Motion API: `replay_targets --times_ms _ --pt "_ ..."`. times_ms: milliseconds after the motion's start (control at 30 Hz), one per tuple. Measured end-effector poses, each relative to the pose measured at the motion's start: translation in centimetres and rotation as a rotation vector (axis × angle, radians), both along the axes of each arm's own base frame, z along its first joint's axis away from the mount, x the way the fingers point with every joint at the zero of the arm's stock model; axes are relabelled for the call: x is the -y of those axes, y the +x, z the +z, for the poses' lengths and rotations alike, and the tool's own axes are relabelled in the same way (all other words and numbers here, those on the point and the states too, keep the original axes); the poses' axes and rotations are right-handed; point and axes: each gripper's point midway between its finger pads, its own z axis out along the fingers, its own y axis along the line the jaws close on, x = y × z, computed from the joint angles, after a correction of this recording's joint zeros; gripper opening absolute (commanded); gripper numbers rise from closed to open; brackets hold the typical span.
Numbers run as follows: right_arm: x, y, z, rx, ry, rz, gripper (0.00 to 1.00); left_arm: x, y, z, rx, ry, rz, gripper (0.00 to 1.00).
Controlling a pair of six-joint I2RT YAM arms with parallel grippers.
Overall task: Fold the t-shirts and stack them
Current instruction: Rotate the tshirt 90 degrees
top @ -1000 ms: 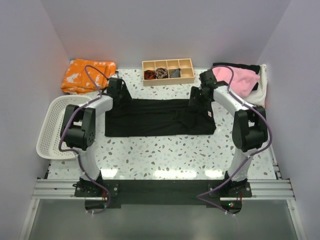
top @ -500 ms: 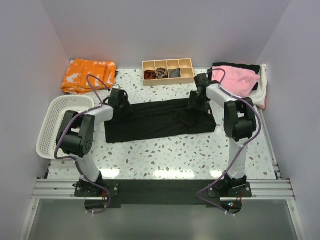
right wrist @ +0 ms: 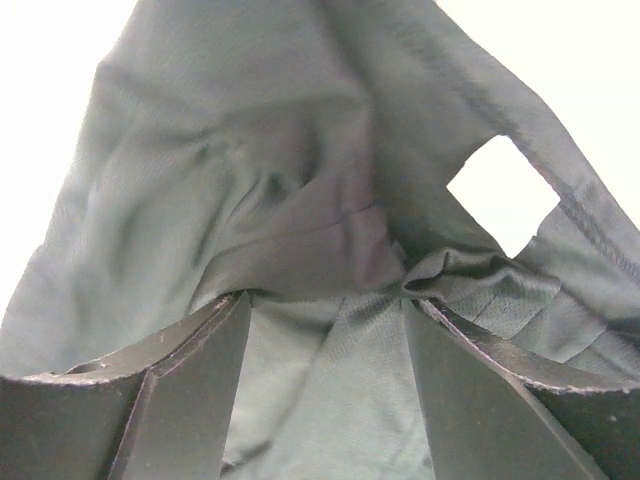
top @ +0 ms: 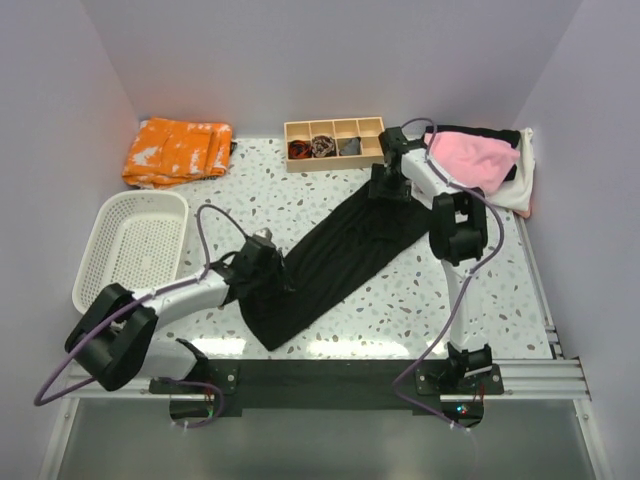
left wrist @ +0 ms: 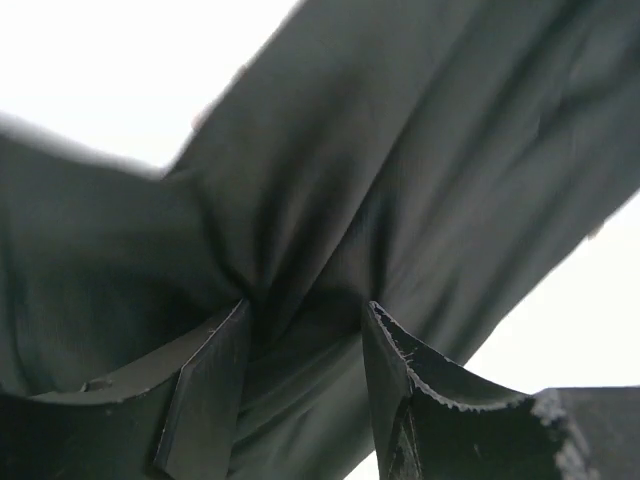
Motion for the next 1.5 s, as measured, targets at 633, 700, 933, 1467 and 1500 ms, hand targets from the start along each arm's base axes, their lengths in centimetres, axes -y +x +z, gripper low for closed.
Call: replay_targets --times_ms 633,700,933,1467,1500 --pt "-12.8 -0.3 2.0 0.047 0.286 0.422 0.76 6.9 -12.0 5.4 -0.111 0.015 -0.415 0.61" --pt "-11.7 -1.0 3.5 0.072 0.279 0.411 0.77 7.8 -7.7 8.7 0.012 0.035 -0.363 0.62" --pt "-2.9 -0.6 16.4 0.375 0.113 0.195 0.8 8.0 6.6 16.0 0.34 0.097 -0.262 0.68" --pt "3.1 -14.5 11.6 0.19 0.074 0.047 0.8 19.2 19.2 1.6 0.297 0.106 -0.576 0.64" --pt "2.7 -15.1 11.5 0.18 0.097 0.059 0.79 19.5 19.7 2.0 0.31 0.096 -0.576 0.64"
